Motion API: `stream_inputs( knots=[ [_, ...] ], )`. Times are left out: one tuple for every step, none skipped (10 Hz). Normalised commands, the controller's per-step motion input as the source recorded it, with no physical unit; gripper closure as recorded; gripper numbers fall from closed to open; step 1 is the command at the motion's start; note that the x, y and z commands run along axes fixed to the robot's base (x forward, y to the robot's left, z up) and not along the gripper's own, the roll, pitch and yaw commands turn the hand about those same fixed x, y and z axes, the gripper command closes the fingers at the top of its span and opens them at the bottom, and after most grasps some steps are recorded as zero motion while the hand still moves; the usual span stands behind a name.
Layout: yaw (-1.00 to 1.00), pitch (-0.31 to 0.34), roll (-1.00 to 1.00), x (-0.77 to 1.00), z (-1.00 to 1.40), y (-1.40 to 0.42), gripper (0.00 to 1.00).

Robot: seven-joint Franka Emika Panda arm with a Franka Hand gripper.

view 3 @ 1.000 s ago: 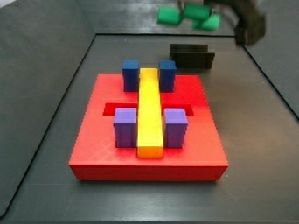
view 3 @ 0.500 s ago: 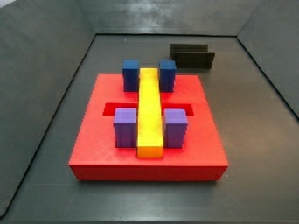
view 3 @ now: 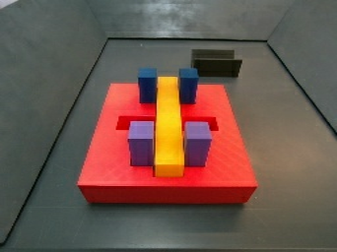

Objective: Pick up the green object. Move up. Place the green object on the fixture. Regrasp the green object. Move to above the board. Insert the green object.
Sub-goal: Move to above the board.

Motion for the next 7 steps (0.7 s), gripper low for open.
stream_inputs(
  knots=[
    [0.08, -0.137, -1.00, -0.69, 0.16, -0.94, 1.00],
    [0.08, -0.145, -1.00, -0.42, 0.08, -0.52, 1.00],
    [0.05, -0.145, -1.00, -0.21, 0.05, -0.22, 1.00],
    [0.04, -0.149, -0.98, -0.15, 0.03, -0.12, 1.00],
    [0.02, -0.133, -0.73, -0.11, 0.01, -0.07, 1.00],
    [0.01, -0.107, -0.51, -0.09, 0.01, -0.03, 1.00],
    [0.00, -0.068, -0.29, -0.06, 0.00, -0.01, 1.00]
  ],
)
